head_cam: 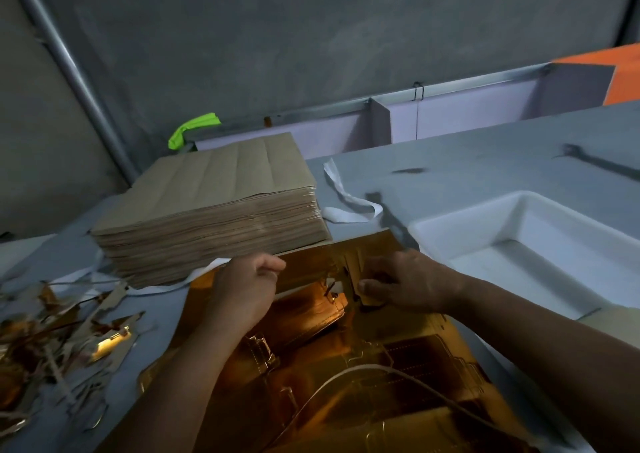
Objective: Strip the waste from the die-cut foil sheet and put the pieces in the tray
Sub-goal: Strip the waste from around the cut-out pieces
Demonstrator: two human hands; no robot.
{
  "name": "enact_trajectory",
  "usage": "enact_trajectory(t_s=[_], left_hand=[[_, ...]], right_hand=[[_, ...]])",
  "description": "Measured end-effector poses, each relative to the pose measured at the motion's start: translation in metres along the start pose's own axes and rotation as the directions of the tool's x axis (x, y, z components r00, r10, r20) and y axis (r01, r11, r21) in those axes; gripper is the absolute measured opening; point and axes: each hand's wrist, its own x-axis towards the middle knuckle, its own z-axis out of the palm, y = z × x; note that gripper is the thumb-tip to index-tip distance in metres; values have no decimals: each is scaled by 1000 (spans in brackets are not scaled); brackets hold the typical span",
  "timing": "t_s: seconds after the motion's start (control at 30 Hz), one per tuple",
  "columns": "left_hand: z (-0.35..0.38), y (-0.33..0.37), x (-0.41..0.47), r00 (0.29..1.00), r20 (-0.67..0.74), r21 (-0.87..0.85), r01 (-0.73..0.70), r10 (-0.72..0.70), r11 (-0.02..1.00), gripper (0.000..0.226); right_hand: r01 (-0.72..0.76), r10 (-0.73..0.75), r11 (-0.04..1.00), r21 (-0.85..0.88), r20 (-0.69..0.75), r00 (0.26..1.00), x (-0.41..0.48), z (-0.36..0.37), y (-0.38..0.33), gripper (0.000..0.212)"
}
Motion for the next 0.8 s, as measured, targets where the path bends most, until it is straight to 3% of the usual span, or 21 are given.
enact_trajectory(t_s=[0.13, 0.3, 0.8], left_hand=[[0, -19, -10, 995, 71, 115, -76, 68, 990, 20], [4, -20, -9, 976, 213, 296, -106, 43, 949, 18], [-10, 9, 3, 996, 90, 284, -49, 24, 958, 19]], right_hand=[[-19, 20, 1000, -6, 33, 999, 2, 1, 3, 22], [-36, 36, 999, 7, 44, 998, 2, 1, 5, 23], [-67, 64, 997, 23, 106, 992, 7, 3, 6, 17]])
